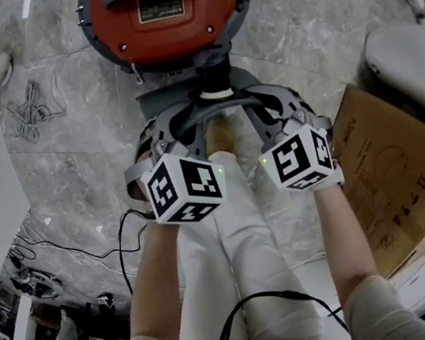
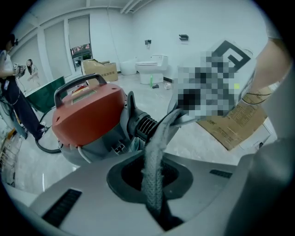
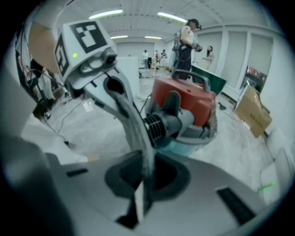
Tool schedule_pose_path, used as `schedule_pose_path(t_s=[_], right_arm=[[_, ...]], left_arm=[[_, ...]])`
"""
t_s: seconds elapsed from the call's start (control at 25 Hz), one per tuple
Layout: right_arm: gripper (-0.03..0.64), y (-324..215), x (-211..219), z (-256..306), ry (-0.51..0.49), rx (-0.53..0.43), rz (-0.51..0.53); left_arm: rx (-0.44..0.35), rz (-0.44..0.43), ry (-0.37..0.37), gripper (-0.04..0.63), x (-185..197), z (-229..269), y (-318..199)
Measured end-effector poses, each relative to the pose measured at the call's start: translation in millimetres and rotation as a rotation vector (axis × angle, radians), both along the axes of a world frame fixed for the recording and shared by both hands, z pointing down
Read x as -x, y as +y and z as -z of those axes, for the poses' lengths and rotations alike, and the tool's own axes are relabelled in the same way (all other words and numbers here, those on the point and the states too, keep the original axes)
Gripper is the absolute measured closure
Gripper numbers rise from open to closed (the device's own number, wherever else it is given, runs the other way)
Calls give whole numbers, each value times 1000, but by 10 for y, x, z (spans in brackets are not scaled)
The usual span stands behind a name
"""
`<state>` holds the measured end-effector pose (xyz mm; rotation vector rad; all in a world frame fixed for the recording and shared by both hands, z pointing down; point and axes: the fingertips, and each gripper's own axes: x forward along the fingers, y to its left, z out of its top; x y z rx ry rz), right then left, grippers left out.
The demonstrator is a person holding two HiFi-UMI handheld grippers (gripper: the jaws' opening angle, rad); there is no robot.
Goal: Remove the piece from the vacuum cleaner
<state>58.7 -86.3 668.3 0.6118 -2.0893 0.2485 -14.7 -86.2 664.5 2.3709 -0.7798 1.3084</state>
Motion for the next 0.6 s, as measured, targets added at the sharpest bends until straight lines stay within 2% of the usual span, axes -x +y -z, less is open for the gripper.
schedule_pose_path(t_s=[0.28, 0.6], right_arm=[[591, 23, 54, 147, 170, -89, 127], [591, 35, 104, 254, 251, -156, 199]], left_arm=[[45, 46, 9, 563, 69, -123, 8], [92, 82, 33, 563, 53, -264, 24]])
